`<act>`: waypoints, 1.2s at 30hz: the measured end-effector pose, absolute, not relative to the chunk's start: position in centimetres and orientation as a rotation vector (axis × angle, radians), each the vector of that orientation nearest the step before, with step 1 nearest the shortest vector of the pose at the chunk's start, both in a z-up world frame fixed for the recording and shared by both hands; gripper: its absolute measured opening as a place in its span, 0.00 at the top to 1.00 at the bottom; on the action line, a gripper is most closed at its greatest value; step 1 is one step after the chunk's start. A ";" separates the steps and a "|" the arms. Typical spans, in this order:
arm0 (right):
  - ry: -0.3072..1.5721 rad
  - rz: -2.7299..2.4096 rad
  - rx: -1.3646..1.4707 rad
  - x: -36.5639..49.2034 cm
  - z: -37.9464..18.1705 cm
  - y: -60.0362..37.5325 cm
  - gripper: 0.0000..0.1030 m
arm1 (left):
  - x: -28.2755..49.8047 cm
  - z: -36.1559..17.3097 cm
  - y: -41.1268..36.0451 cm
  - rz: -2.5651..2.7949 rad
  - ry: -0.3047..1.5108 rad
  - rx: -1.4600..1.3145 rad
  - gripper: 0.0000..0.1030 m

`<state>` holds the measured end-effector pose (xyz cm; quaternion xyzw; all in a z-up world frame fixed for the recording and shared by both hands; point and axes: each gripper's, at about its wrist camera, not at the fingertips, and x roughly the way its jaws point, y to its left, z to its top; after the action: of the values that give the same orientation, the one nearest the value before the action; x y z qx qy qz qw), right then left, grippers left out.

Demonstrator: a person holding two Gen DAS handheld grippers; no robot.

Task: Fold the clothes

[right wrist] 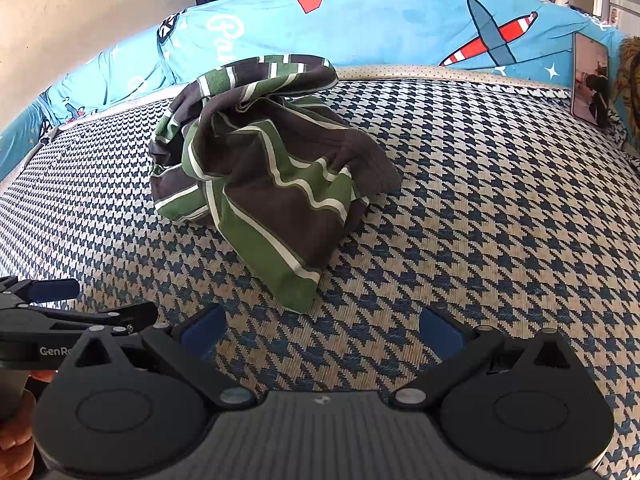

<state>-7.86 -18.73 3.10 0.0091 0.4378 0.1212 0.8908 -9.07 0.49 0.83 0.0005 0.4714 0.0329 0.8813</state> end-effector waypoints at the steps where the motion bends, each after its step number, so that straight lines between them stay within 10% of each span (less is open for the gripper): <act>1: 0.908 0.253 0.017 -7.9 3.1 -18.7 0.00 | -9.1 0.8 0.5 0.069 0.982 0.002 0.00; 36: 0.900 0.261 -0.008 -8.0 3.1 -18.3 0.00 | -9.3 0.9 0.1 0.054 0.974 0.028 0.00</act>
<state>-8.01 -18.27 3.06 -0.0038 0.4337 0.1259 0.8922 -9.31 0.09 0.91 0.0136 0.4677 0.0259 0.8834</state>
